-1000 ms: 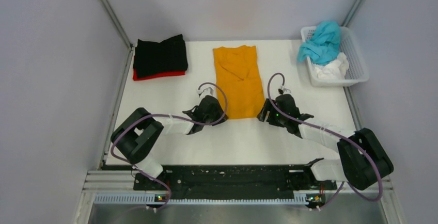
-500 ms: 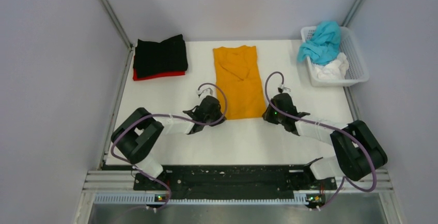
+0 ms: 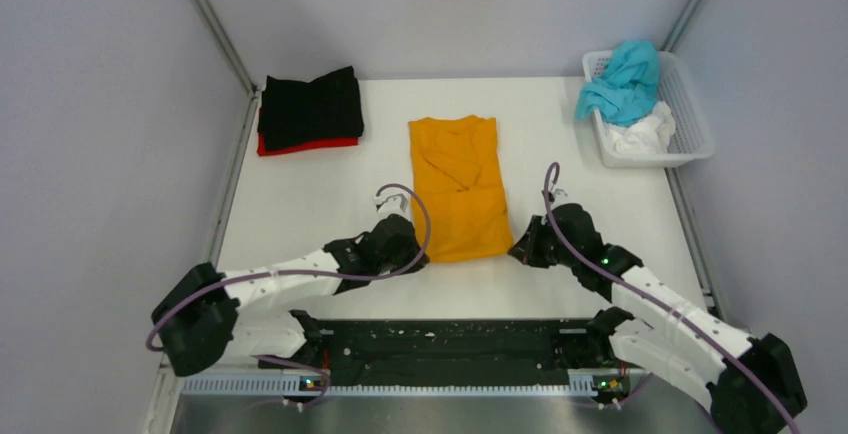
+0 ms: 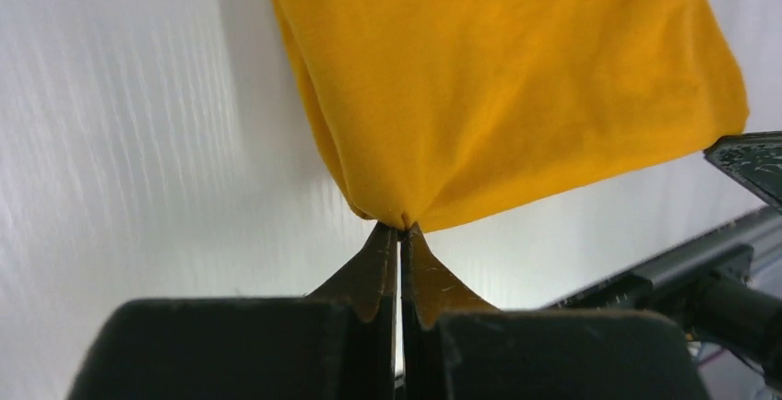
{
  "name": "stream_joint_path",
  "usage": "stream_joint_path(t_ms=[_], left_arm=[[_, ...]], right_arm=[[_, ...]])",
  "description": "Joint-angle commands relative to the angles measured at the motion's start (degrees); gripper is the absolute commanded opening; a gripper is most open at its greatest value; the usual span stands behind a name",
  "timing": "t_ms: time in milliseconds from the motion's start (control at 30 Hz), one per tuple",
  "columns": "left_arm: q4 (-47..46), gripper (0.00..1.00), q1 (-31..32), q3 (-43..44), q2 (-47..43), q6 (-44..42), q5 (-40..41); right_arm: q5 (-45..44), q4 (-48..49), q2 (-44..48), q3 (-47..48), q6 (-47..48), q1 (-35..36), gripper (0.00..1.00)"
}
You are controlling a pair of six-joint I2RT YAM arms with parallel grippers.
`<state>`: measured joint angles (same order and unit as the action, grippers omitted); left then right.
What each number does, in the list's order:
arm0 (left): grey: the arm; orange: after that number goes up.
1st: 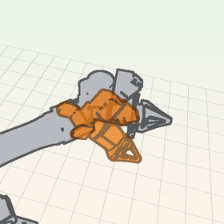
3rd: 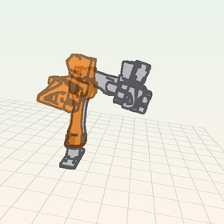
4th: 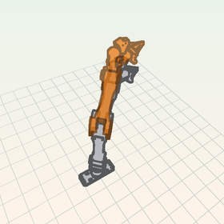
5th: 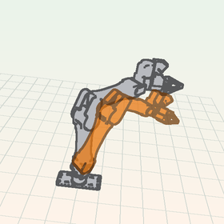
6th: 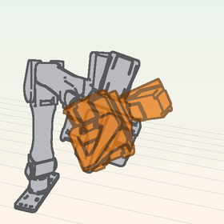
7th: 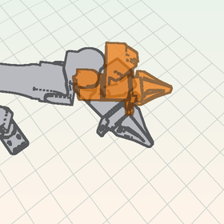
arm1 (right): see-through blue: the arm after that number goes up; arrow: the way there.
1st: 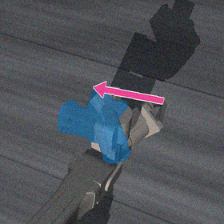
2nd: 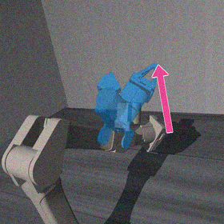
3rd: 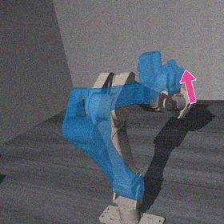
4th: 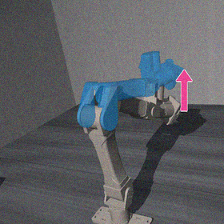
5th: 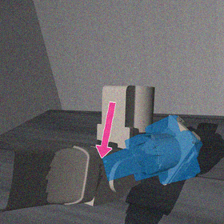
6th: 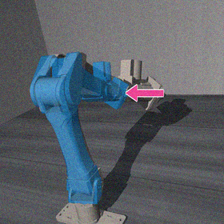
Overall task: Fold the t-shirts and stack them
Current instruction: Fold the long partially folded tshirt into a neat square
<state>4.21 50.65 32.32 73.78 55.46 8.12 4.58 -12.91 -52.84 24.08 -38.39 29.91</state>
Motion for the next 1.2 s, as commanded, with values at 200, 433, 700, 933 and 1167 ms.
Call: stream_joint_path(t_ms=[200, 433, 700, 933, 1167], left_arm=[[16.33, 0.00, 6.74, 1.20, -23.73, 1.45, 5.58], [13.84, 0.00, 4.62, 6.51, -22.48, -4.33, 17.51], [7.26, 0.00, -8.80, 15.84, -10.61, -12.64, 9.80], [3.48, 0.00, -17.21, 23.79, 0.12, -18.49, 2.16], [1.11, 0.00, -24.25, 31.91, 12.58, -19.61, -5.59]], right_arm=[[5.29, -14.43, 17.34, 6.01, -2.35, 9.55, 0.00], [-10.61, -15.72, 9.26, 17.78, 2.23, 9.47, 0.00], [-17.39, -9.47, -4.01, 27.91, 5.58, 4.97, 0.00], [-15.06, -3.46, -13.36, 33.07, 8.01, -0.95, 0.00], [-15.30, 5.59, -22.07, 35.80, 7.52, -4.77, 0.00]])
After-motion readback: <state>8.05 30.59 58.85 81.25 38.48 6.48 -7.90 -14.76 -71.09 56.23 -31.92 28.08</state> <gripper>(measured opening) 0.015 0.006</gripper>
